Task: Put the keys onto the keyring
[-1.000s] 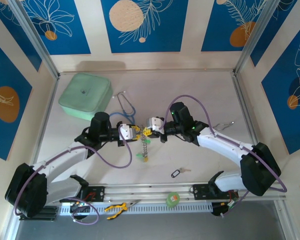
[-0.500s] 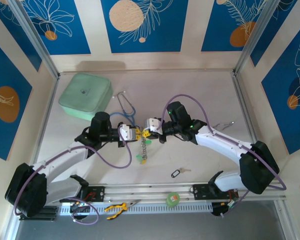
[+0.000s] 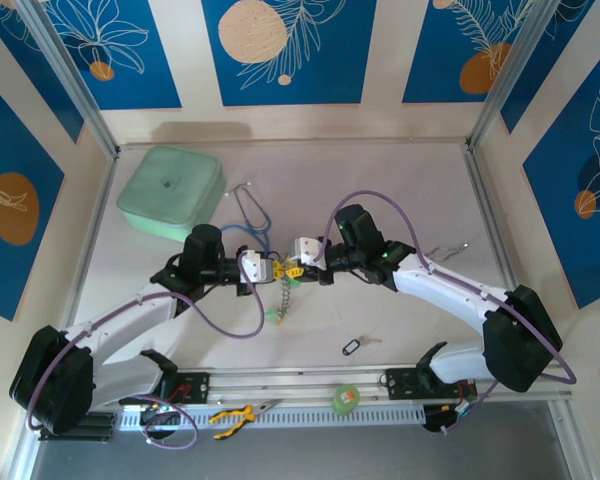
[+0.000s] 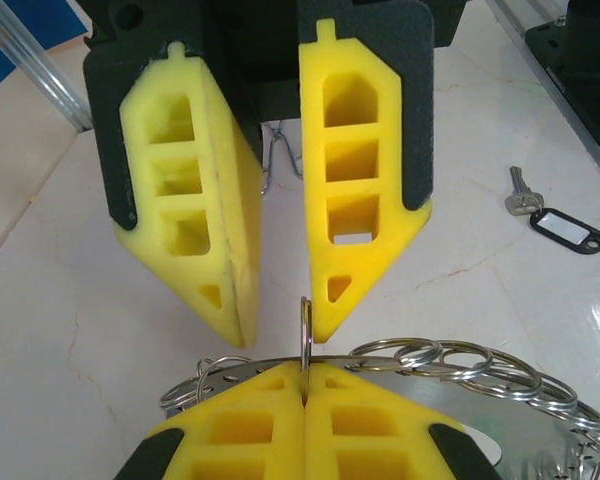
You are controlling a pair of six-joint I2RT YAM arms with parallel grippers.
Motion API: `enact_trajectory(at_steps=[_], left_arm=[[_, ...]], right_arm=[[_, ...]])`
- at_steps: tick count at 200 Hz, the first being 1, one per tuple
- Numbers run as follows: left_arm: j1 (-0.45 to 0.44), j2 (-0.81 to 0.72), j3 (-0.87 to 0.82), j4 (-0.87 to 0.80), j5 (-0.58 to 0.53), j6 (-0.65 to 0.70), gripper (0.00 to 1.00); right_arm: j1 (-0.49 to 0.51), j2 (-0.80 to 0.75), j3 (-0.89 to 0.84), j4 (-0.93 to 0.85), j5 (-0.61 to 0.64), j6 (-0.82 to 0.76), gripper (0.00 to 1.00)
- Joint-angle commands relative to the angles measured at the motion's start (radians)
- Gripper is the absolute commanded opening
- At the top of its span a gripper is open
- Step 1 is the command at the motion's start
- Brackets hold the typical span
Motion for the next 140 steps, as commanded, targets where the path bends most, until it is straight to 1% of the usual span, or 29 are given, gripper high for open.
enact_trajectory(at_steps=[1,35,50,66,140], left_arm=[[-0.011,-0.017,0.016,0.021,0.009,0.017,0.0],[-0.015,-0.014,0.022,0.031,-0.037,-0.009,0.0],[-0.015,-0.012,0.022,0.032,-0.048,-0.012,0.0],[-0.017,-0.011,0.025,0.032,-0.053,-0.012,0.0],[-0.019,-0.003,0.028,0.032,-0.058,-0.018,0.0]], right_arm=[[0.005,-0.026,-0.023,0.004,0.017,-0.021,0.24],[0.02,-0.023,-0.032,-0.03,0.07,-0.054,0.23],[0.027,-0.024,-0.045,-0.011,0.103,-0.05,0.23],[0.038,-0.019,-0.053,0.027,0.167,-0.033,0.23],[0.038,-0.047,-0.075,0.113,0.108,0.002,0.19]])
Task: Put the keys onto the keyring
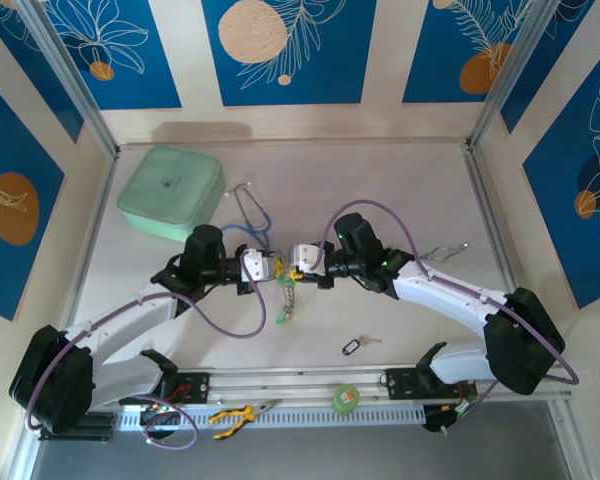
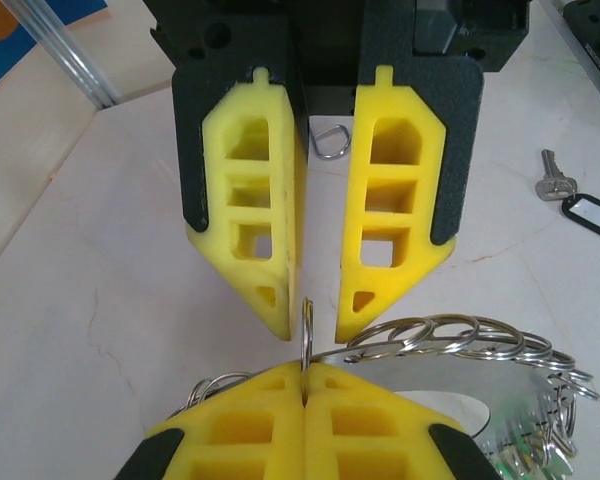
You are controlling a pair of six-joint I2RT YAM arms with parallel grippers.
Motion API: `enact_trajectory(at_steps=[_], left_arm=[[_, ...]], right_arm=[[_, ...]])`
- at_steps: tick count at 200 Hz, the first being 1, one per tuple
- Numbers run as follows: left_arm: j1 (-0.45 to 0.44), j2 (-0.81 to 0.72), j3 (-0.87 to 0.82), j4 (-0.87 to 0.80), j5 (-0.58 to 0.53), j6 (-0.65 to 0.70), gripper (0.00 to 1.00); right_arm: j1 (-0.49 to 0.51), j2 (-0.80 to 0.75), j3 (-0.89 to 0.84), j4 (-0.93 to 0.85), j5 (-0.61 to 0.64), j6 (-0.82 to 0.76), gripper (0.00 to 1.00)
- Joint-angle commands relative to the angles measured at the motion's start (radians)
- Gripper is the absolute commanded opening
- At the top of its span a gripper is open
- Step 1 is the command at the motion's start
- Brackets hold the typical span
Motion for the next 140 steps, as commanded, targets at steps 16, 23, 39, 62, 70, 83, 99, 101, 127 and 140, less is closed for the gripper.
enact_trajectory(at_steps=[16,23,39,62,70,83,99,101,127,140], left_arm=[[-0.01,-0.002,0.028,0.033,0.014,-0.008,0.0],[-0.011,-0.002,0.028,0.033,0.013,-0.009,0.0],[-0.011,-0.002,0.031,0.034,0.014,-0.009,0.0],[-0.011,-0.002,0.031,0.036,0.017,-0.011,0.0],[-0.012,-0.003,0.032,0.035,0.016,-0.011,0.0],[-0.011,-0.002,0.034,0.036,0.016,-0.01,0.0],[-0.011,0.003,0.04,0.027,0.013,-0.011,0.05],[-0.011,0.004,0.042,0.026,0.013,-0.011,0.06],[-0.013,0.015,0.054,0.009,0.02,-0.006,0.12],[-0.014,0.018,0.057,0.01,0.024,-0.005,0.13]], right_arm=[[0.004,-0.028,-0.012,0.048,-0.033,0.024,0.19],[0.006,-0.026,-0.01,0.048,-0.038,0.024,0.19],[0.007,-0.025,-0.009,0.047,-0.047,0.023,0.17],[0.01,-0.017,-0.001,0.033,-0.045,0.011,0.08],[0.012,-0.013,0.003,0.027,-0.042,0.006,0.04],[0.015,-0.007,0.01,0.017,-0.042,0.0,0.0],[0.024,-0.002,0.018,0.012,-0.049,-0.006,0.0],[0.024,-0.002,0.019,0.012,-0.05,-0.006,0.0],[0.038,0.007,0.037,0.005,-0.066,-0.014,0.0],[0.045,0.012,0.044,0.002,-0.068,-0.017,0.0]])
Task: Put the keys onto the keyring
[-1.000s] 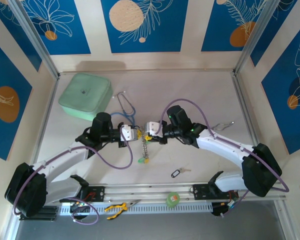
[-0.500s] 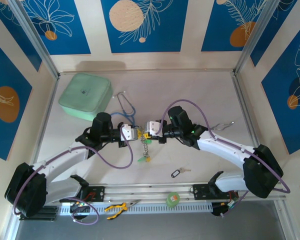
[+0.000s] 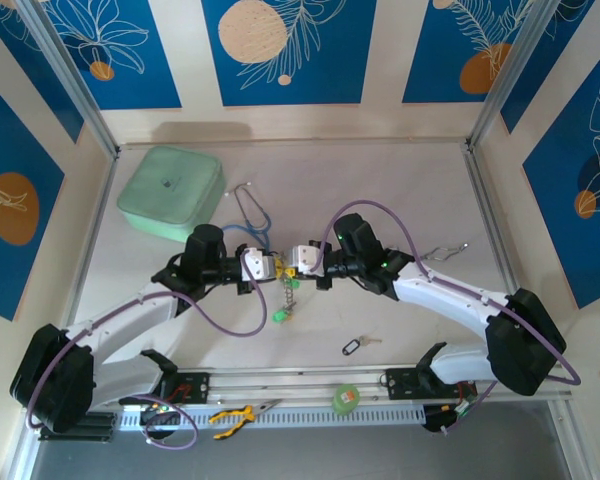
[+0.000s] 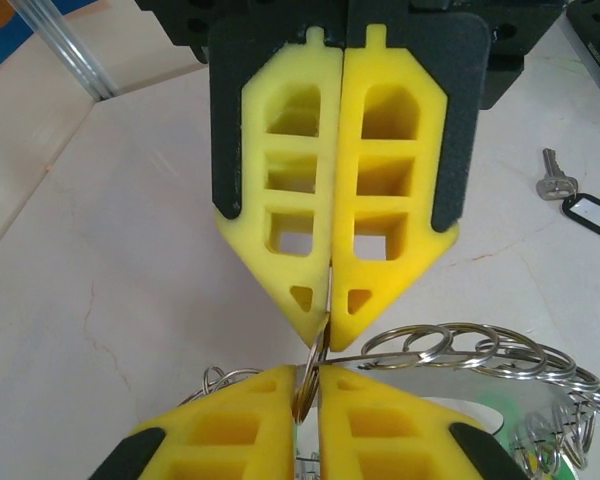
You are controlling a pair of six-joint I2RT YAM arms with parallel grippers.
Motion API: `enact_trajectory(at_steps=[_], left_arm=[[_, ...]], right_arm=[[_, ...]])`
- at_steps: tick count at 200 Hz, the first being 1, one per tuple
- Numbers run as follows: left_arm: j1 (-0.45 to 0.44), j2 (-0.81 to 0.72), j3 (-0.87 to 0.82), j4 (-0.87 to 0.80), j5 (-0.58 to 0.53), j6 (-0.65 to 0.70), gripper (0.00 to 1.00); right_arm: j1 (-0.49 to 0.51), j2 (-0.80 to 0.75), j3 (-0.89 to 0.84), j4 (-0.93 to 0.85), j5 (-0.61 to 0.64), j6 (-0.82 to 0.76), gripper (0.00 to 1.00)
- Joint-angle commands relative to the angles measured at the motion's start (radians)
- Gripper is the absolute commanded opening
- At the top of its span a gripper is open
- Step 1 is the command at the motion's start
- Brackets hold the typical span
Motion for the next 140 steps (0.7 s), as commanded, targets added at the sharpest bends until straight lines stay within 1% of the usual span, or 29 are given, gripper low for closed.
enact_trajectory(at_steps=[1,18,40,53,56,68,75,92,108,127,140], left_arm=[[-0.013,0.007,0.049,0.022,0.029,0.005,0.13],[-0.014,0.009,0.052,0.022,0.034,0.009,0.14],[-0.017,0.007,0.055,0.005,0.036,0.028,0.0],[-0.019,0.0,0.051,0.01,0.031,0.032,0.0],[-0.019,-0.002,0.049,0.012,0.027,0.03,0.0],[-0.021,-0.011,0.042,0.018,0.001,0.022,0.0],[-0.02,-0.014,0.038,0.023,-0.023,0.009,0.0],[-0.023,-0.019,0.029,0.062,-0.112,-0.066,0.0],[-0.024,-0.018,0.025,0.093,-0.19,-0.144,0.0],[-0.024,-0.011,0.032,0.113,-0.243,-0.237,0.0],[-0.024,-0.003,0.04,0.113,-0.266,-0.286,0.0]], right_arm=[[0.026,0.015,0.043,-0.017,-0.051,-0.019,0.0],[0.033,0.025,0.057,-0.031,-0.046,-0.027,0.0],[0.036,0.03,0.063,-0.025,-0.046,-0.027,0.0],[0.037,0.029,0.062,-0.022,-0.025,-0.02,0.0],[0.036,0.026,0.06,-0.021,-0.018,-0.016,0.02],[0.021,0.002,0.042,-0.021,-0.005,0.014,0.15],[0.002,-0.025,0.021,-0.014,-0.008,0.042,0.2],[-0.08,-0.114,-0.057,0.051,-0.023,0.172,0.29],[-0.153,-0.203,-0.134,0.117,-0.006,0.308,0.33],[-0.185,-0.274,-0.187,0.147,0.055,0.494,0.33],[-0.19,-0.296,-0.189,0.112,0.115,0.66,0.33]])
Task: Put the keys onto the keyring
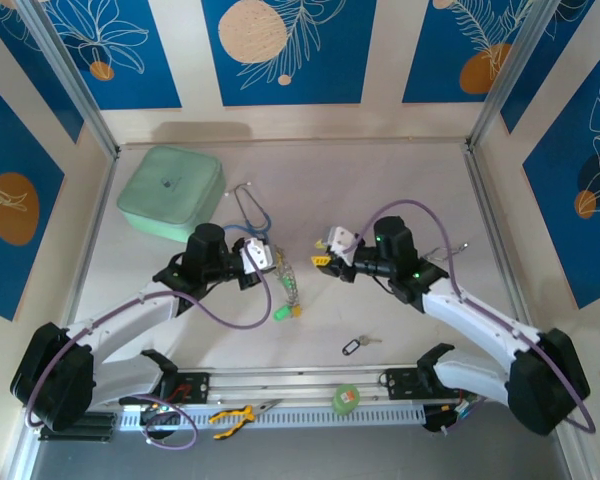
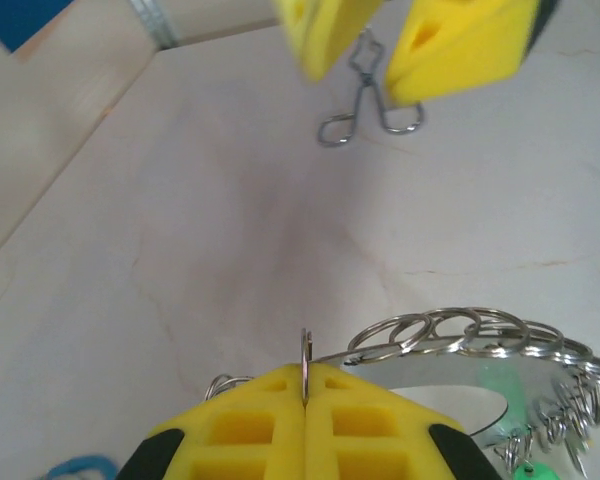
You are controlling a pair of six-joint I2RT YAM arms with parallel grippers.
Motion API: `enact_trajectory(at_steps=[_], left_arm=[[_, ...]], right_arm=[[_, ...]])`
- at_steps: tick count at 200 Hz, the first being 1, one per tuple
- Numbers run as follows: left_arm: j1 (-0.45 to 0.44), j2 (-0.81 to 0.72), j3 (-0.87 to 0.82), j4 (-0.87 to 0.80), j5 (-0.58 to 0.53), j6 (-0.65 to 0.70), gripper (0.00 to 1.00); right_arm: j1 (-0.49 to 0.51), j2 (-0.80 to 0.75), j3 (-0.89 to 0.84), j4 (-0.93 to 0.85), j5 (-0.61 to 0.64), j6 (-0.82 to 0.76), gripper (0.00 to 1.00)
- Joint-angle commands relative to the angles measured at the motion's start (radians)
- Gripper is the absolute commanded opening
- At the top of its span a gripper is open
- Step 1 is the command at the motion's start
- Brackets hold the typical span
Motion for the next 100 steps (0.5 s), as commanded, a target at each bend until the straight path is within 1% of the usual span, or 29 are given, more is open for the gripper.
enact_trajectory(at_steps=[1,21,41,58,76,85,100], left_arm=[[-0.008,-0.005,0.033,0.071,-0.087,-0.139,0.0],[-0.008,0.005,0.06,0.028,-0.1,-0.173,0.0],[-0.008,0.009,0.075,0.001,-0.1,-0.184,0.0],[-0.008,0.005,0.071,0.004,-0.096,-0.179,0.0],[-0.008,0.002,0.065,0.006,-0.086,-0.17,0.0],[-0.009,-0.002,0.06,0.011,-0.082,-0.164,0.0],[-0.007,-0.012,0.045,0.027,-0.071,-0.149,0.0]], right_arm=[[-0.005,-0.043,-0.021,0.021,0.079,0.345,0.33],[-0.015,-0.036,0.021,-0.097,0.172,0.589,0.32],[-0.037,-0.011,0.071,-0.22,0.272,0.801,0.23],[-0.053,-0.007,0.088,-0.272,0.269,0.825,0.19],[-0.053,-0.012,0.093,-0.333,0.299,0.853,0.16],[-0.052,-0.008,0.105,-0.398,0.328,0.884,0.16],[-0.048,0.012,0.131,-0.553,0.388,0.986,0.16]])
